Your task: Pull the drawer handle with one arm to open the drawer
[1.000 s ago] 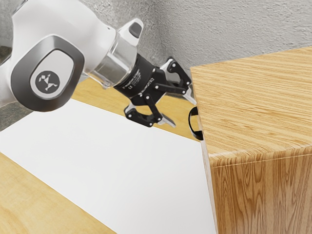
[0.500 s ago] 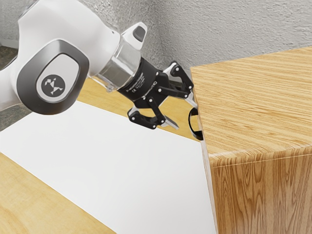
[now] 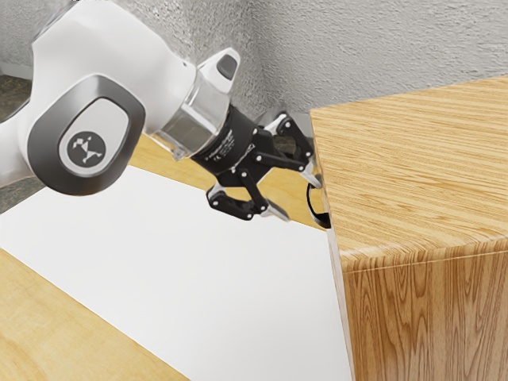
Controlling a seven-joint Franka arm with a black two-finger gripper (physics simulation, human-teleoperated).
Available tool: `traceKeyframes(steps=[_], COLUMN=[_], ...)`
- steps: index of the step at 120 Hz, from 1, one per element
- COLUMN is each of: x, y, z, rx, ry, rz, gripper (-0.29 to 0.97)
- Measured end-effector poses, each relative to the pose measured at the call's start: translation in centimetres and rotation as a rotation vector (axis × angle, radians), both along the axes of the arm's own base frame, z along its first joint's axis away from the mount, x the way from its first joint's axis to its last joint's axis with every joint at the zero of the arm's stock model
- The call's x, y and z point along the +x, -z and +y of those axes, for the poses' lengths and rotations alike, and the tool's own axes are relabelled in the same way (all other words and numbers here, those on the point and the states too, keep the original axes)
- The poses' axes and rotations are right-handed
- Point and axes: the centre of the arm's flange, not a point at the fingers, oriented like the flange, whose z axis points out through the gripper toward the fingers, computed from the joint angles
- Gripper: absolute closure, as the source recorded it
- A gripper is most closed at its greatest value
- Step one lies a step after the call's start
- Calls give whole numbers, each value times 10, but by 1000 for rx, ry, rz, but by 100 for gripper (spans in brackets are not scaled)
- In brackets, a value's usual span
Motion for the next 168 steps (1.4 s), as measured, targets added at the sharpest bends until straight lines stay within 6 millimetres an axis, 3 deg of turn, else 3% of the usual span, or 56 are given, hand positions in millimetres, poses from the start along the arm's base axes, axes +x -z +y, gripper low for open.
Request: traceKeyframes(steps=[41,168], x=[-1,-4], y=[10,18], z=[5,11], rx=[0,-8], ry=[-6,-12], rz=[11,12], gripper=[37,66])
